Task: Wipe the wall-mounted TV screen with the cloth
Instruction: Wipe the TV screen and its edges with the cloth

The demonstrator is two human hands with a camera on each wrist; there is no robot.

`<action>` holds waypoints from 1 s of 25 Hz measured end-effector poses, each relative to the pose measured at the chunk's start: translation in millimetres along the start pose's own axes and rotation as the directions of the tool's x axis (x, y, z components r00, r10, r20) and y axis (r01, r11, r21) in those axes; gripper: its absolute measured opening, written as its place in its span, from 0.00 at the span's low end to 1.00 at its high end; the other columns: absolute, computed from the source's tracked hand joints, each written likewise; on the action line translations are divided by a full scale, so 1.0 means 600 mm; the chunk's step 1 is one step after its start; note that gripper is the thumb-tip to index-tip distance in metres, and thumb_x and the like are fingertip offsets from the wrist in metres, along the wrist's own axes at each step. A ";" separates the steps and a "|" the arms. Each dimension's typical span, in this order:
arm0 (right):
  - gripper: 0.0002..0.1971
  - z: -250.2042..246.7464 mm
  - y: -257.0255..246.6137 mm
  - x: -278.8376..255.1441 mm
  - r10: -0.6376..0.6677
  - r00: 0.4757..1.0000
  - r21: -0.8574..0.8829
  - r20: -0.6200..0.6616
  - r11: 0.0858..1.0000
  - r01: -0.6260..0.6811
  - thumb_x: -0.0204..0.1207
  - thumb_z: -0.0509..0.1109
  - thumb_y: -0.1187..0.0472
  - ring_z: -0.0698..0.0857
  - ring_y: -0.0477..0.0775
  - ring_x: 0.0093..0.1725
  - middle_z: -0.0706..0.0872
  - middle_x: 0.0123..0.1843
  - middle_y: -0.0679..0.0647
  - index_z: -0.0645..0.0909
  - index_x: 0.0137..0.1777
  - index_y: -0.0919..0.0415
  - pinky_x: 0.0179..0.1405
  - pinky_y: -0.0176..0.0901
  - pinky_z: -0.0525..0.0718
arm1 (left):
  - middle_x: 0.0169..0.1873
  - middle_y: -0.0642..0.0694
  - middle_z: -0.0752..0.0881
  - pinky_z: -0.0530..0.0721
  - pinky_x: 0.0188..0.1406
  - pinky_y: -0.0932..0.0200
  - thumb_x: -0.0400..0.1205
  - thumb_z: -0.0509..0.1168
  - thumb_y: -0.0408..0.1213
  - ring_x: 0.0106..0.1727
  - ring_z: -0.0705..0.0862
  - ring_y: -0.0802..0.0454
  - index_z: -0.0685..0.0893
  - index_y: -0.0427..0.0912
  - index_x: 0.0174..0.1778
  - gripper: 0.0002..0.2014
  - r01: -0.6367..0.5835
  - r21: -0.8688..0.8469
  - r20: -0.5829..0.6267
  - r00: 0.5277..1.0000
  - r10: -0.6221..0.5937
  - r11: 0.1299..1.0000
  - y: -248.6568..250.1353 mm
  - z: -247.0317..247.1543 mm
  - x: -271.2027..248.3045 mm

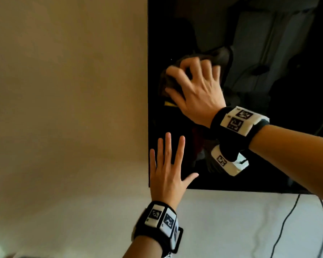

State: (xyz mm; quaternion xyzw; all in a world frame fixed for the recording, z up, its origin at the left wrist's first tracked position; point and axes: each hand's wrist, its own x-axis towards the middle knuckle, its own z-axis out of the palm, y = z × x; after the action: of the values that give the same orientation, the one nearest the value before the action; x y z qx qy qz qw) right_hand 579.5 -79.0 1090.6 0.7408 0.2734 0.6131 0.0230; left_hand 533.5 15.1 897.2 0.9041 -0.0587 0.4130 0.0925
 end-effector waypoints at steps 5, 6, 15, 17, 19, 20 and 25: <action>0.19 -0.001 0.011 -0.003 0.057 0.998 -0.007 -0.007 0.998 -0.057 0.82 0.57 0.42 0.70 0.61 0.52 0.79 0.59 0.60 0.73 0.68 0.50 0.48 0.53 0.66 | 0.86 0.42 0.44 0.50 0.83 0.39 0.71 0.66 0.71 0.87 0.50 0.40 0.47 0.52 0.87 0.54 -0.026 0.011 -0.061 0.998 0.026 1.000 -0.009 0.018 -0.008; 0.19 0.002 0.001 -0.007 0.136 0.990 0.018 -0.036 0.991 -0.135 0.82 0.57 0.42 0.69 0.60 0.53 0.79 0.60 0.60 0.73 0.68 0.50 0.48 0.53 0.65 | 0.86 0.42 0.44 0.50 0.83 0.39 0.72 0.66 0.71 0.87 0.50 0.40 0.47 0.52 0.87 0.54 -0.029 0.009 -0.064 0.997 0.030 1.000 -0.009 0.020 -0.009; 0.19 0.017 -0.001 -0.055 0.234 0.970 0.072 -0.068 0.971 -0.229 0.82 0.58 0.42 0.67 0.58 0.53 0.77 0.61 0.59 0.70 0.68 0.49 0.49 0.53 0.66 | 0.86 0.41 0.46 0.50 0.83 0.39 0.72 0.64 0.72 0.86 0.49 0.41 0.47 0.51 0.87 0.54 -0.047 0.031 -0.093 0.994 0.050 0.998 -0.017 0.030 -0.011; 0.18 0.014 0.006 -0.096 0.031 1.000 0.021 0.003 0.999 -0.031 0.82 0.59 0.42 0.68 0.60 0.52 0.72 0.60 0.56 0.71 0.67 0.48 0.48 0.55 0.66 | 0.85 0.40 0.47 0.50 0.83 0.39 0.73 0.64 0.72 0.86 0.48 0.41 0.47 0.51 0.87 0.53 -0.046 0.052 -0.087 0.995 0.050 0.998 -0.017 0.030 -0.012; 0.18 -0.003 0.049 -0.092 0.135 0.991 0.029 -0.009 0.990 -0.135 0.81 0.60 0.42 0.70 0.61 0.53 0.74 0.60 0.58 0.70 0.66 0.47 0.49 0.54 0.66 | 0.86 0.39 0.47 0.50 0.83 0.38 0.74 0.62 0.73 0.86 0.48 0.39 0.47 0.50 0.87 0.53 -0.047 0.070 -0.077 0.996 0.053 0.996 -0.013 0.028 -0.012; 0.18 -0.010 0.058 -0.088 0.293 0.955 0.052 -0.041 0.955 -0.291 0.80 0.61 0.42 0.70 0.61 0.54 0.75 0.61 0.59 0.69 0.66 0.47 0.51 0.54 0.66 | 0.86 0.39 0.47 0.50 0.83 0.37 0.74 0.61 0.73 0.86 0.47 0.39 0.47 0.49 0.87 0.52 -0.043 0.067 -0.065 0.997 0.048 0.997 -0.010 0.026 -0.012; 0.18 -0.012 0.061 -0.151 0.083 0.995 0.015 0.057 0.996 -0.084 0.81 0.58 0.42 0.67 0.60 0.51 0.69 0.60 0.56 0.69 0.66 0.49 0.48 0.55 0.67 | 0.85 0.38 0.42 0.55 0.81 0.29 0.78 0.55 0.74 0.86 0.47 0.33 0.44 0.50 0.87 0.49 0.060 -0.058 -0.071 0.995 -0.064 0.997 0.030 0.012 -0.009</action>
State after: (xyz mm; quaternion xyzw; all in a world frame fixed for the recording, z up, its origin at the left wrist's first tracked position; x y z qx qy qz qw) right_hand 577.6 -151.7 1024.6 0.7687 0.2467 0.5901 -0.0014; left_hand 531.9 -3.9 890.7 0.8870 -0.0388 0.4406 0.1325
